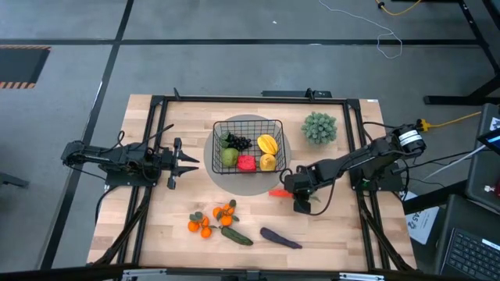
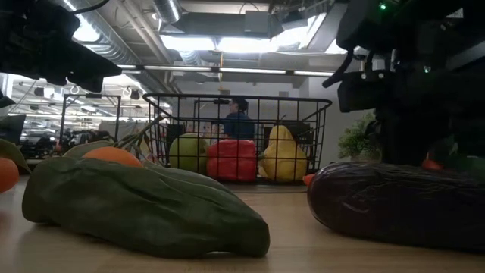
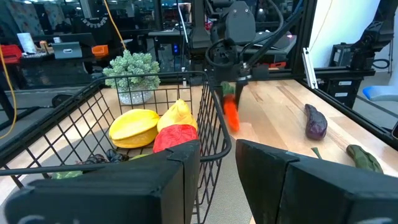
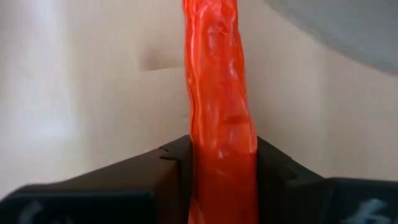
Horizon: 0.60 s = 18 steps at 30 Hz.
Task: Build produce basket
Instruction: Put the orange carrot into the black wire basket
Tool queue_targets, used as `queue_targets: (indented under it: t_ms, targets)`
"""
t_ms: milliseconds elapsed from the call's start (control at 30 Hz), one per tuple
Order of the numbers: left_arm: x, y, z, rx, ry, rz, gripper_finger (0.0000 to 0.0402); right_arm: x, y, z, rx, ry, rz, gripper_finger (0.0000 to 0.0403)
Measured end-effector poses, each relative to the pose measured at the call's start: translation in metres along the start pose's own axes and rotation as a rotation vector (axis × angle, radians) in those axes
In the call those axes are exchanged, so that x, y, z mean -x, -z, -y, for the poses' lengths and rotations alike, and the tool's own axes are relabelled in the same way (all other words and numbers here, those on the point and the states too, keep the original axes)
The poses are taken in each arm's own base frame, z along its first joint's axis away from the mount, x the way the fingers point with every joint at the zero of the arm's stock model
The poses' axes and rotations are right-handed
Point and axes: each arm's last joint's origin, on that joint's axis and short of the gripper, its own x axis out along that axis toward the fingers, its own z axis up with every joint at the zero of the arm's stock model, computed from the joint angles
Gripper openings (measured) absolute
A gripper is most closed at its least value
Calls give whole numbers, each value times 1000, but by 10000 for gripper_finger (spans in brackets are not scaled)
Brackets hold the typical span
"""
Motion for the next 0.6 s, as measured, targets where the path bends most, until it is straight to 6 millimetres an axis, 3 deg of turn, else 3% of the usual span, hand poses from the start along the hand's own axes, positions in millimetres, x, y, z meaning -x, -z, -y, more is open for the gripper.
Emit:
queue_targets:
  t_ms: [200, 367, 467, 600]
  targets:
    - [0, 0, 0, 0, 0, 0, 94, 22, -27, -22, 41, -218, 11, 99]
    - [0, 0, 0, 0, 0, 0, 94, 46, -47, -47, 229, -288, 123, 99]
    - [0, 0, 0, 0, 0, 0, 94, 60, -60, -57, 333, -213, 228, 99]
    - [0, 0, 0, 0, 0, 0, 94, 83, -80, -63, 392, 15, 397, 99]
